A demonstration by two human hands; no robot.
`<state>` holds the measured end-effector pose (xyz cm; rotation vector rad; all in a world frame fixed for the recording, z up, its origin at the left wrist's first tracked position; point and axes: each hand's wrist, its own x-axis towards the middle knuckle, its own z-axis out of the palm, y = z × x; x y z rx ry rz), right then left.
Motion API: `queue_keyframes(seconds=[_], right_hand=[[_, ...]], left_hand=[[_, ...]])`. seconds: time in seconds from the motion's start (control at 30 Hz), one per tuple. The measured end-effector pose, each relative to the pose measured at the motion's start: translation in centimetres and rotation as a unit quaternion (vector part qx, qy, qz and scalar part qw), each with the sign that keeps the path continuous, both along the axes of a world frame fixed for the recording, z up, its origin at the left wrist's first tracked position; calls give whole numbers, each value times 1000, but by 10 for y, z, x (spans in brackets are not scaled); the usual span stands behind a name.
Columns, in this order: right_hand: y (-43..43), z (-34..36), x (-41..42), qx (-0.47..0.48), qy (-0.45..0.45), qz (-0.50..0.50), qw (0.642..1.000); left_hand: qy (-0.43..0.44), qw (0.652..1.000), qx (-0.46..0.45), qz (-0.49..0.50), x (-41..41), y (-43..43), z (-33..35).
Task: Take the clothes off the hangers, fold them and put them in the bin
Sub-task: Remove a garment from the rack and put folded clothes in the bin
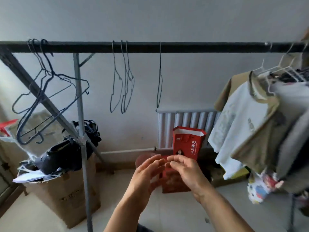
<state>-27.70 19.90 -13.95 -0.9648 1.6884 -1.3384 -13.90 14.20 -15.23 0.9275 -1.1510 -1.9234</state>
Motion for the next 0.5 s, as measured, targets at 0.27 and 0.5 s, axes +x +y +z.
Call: queue_keyframes(seconds=[0.27,0.5], right_hand=[[23,88,-135,-158,276,-224,921],[24,130,-250,21,392,-376,840]], left_hand=[[46,999,-4,-23,-69,16,30],[46,999,-18,-5,-95,23,40]])
